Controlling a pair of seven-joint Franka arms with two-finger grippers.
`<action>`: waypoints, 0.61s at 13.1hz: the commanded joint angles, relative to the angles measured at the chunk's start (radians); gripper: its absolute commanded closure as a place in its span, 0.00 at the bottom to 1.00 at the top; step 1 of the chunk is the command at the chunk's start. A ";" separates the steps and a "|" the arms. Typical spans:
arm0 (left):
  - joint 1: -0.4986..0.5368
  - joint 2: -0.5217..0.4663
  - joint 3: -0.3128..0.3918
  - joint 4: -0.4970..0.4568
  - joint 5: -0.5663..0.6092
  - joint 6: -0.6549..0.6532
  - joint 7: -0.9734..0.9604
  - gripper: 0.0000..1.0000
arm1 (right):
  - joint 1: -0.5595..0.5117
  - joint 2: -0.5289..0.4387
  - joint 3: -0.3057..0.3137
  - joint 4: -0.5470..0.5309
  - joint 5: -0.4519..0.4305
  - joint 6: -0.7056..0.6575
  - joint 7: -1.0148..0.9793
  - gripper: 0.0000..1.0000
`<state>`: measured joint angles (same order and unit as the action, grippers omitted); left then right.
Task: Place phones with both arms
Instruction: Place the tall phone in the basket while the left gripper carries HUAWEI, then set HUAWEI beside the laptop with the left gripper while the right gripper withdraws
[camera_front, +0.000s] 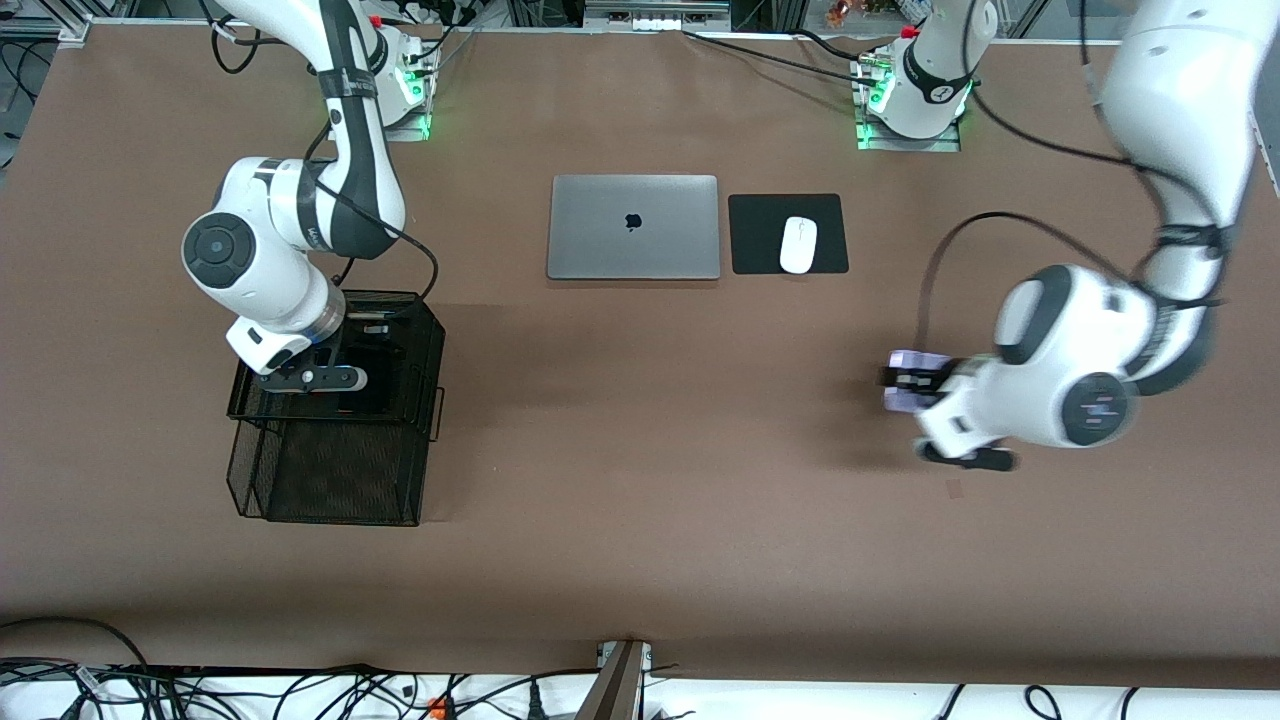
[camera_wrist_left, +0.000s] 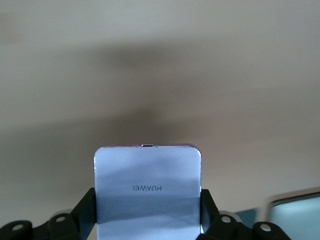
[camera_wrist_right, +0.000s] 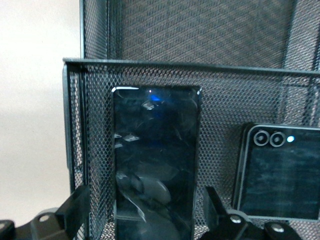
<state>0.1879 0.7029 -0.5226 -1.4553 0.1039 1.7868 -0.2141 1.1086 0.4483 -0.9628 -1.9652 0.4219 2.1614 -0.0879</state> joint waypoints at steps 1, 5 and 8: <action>-0.100 0.049 0.012 0.024 -0.059 0.116 -0.104 0.72 | -0.013 -0.034 -0.022 0.066 0.017 -0.116 -0.032 0.00; -0.243 0.115 0.013 0.023 -0.168 0.369 -0.240 0.71 | -0.015 -0.033 -0.131 0.277 0.006 -0.421 -0.029 0.00; -0.338 0.203 0.013 0.016 -0.236 0.613 -0.240 0.71 | -0.015 -0.033 -0.181 0.385 -0.043 -0.552 -0.016 0.00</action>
<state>-0.0987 0.8491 -0.5206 -1.4595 -0.0914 2.2940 -0.4507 1.1008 0.4117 -1.1286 -1.6429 0.4111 1.6803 -0.1004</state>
